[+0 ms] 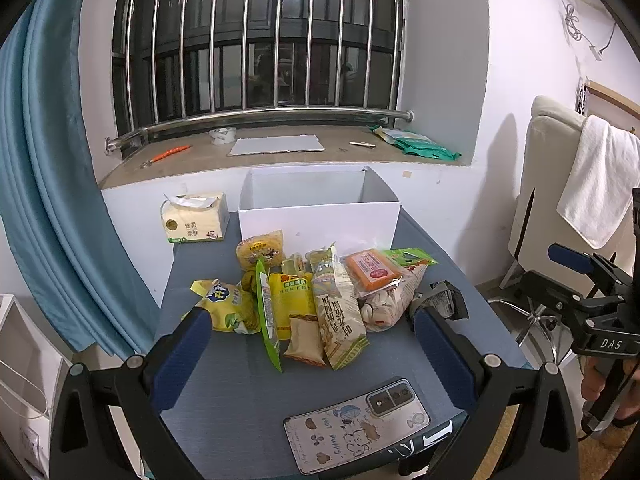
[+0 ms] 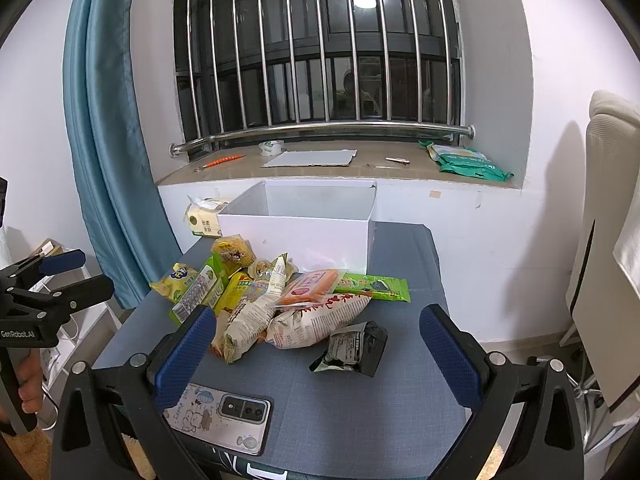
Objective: Organize snacks
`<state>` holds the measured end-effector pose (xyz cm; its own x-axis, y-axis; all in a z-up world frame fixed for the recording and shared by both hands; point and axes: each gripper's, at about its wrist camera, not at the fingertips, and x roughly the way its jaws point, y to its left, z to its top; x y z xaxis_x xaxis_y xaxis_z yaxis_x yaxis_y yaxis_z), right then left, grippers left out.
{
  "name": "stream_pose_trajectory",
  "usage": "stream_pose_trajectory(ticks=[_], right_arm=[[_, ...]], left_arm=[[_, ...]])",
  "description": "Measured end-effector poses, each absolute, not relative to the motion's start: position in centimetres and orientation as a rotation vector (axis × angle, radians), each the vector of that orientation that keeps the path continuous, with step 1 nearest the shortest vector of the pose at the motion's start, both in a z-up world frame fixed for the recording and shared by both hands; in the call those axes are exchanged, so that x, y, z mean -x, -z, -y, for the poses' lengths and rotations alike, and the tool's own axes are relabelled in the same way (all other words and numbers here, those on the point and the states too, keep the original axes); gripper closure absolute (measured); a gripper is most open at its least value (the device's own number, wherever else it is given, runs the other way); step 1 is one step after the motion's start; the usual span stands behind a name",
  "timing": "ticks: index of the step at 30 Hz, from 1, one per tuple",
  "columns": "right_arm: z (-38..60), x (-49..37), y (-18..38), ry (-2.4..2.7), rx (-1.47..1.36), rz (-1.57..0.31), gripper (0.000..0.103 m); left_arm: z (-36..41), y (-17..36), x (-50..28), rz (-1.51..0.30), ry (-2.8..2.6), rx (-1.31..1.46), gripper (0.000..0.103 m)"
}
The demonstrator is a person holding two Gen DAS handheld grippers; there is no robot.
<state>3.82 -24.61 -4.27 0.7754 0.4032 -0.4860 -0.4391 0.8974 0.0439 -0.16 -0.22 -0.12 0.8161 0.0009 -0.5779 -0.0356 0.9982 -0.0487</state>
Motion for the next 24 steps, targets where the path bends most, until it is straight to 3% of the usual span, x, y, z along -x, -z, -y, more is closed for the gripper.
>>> stream_pose_trajectory(ticks=[24], right_arm=[[24.67, -3.72, 4.78, -0.461, 0.073, -0.521, 0.0]], left_arm=[[0.29, 0.4, 0.31, -0.623, -0.012, 0.059, 0.0]])
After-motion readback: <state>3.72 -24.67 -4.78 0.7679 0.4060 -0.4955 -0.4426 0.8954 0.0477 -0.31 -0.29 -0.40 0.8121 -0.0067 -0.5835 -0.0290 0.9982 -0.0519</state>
